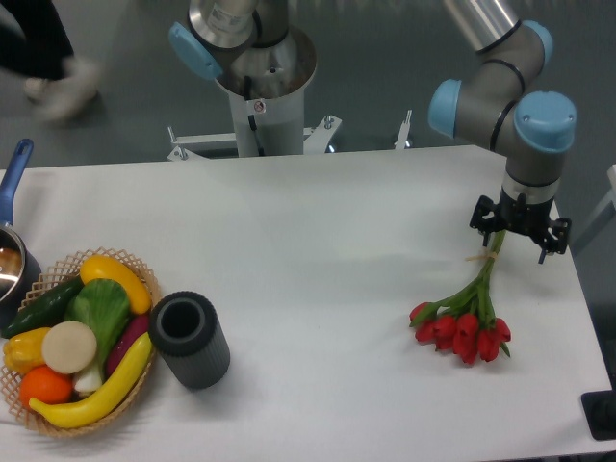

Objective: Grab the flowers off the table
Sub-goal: 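Close the gripper around the tulip stems, then lift the gripped tulips up off the table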

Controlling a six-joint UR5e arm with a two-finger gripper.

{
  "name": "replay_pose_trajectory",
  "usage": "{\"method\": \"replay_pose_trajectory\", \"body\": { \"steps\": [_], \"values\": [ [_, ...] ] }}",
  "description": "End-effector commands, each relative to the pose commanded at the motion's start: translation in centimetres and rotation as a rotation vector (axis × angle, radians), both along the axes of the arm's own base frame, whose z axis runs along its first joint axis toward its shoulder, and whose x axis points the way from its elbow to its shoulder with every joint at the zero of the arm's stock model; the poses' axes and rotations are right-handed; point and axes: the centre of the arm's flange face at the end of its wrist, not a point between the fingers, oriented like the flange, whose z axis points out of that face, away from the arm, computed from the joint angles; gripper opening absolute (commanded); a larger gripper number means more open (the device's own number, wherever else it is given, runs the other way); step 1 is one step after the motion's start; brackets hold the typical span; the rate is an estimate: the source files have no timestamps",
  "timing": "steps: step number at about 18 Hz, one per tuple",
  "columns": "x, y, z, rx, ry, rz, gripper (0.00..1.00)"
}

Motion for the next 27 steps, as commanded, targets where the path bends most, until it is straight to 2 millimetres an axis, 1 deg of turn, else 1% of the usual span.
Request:
{"method": "replay_pose_trajectory", "body": {
  "steps": [2,5,8,9,11,12,13,14,15,18,19,21,24,27],
  "values": [
    [0.1,0.6,-1.3,-0.006,-0.017,-0.01,1.0],
    [0.0,0.8,-2.5,-0.01,-0.032,-0.015,1.0],
    [0.1,1.1,-2.7,-0.011,-0.035,-0.02,1.0],
    [0.3,1.5,-2.7,-0.011,-0.034,-0.027,1.0],
    [0.3,1.7,-3.1,-0.012,-0.04,-0.029,0.99],
    [0.2,1.9,-3.4,-0.013,-0.043,-0.03,0.95],
    [0.4,2.3,-3.6,-0.014,-0.047,-0.038,0.82],
    [0.5,2.5,-3.7,-0.016,-0.048,-0.039,0.72],
    [0.5,2.6,-3.7,-0.015,-0.047,-0.041,0.6],
    [0.5,2.5,-3.9,-0.015,-0.055,-0.043,0.07],
    [0.5,2.5,-3.8,-0.015,-0.055,-0.043,0.0],
    [0.6,2.4,-3.5,-0.015,-0.055,-0.041,0.0],
    [0.9,2.3,-2.5,-0.015,-0.044,-0.039,0.0],
    [1.1,1.8,-0.3,-0.008,-0.013,-0.03,0.0]
  ]
}}
